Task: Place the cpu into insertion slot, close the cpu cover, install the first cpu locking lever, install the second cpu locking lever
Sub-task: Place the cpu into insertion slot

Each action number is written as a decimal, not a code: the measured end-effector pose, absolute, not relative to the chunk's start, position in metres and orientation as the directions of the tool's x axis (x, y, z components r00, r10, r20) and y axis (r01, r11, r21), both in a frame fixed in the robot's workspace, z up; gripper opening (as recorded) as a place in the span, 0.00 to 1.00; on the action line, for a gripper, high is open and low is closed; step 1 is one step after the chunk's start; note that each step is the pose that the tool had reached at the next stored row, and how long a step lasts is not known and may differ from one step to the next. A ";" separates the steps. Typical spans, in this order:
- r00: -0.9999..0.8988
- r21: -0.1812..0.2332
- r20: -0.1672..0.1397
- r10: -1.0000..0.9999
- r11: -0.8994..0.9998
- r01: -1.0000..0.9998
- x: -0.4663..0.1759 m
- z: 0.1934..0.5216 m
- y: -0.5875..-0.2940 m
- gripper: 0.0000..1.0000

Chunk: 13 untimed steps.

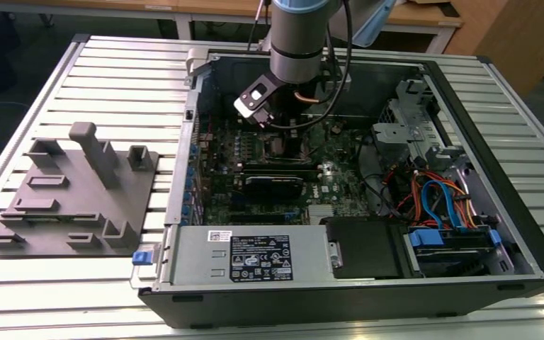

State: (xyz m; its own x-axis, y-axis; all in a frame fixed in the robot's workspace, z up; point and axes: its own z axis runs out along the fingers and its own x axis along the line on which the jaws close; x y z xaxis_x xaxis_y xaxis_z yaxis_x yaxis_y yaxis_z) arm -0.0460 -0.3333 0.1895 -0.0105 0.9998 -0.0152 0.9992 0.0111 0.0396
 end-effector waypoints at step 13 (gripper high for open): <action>-0.010 0.038 -0.015 1.000 0.011 0.999 -0.046 0.206 -0.333 0.60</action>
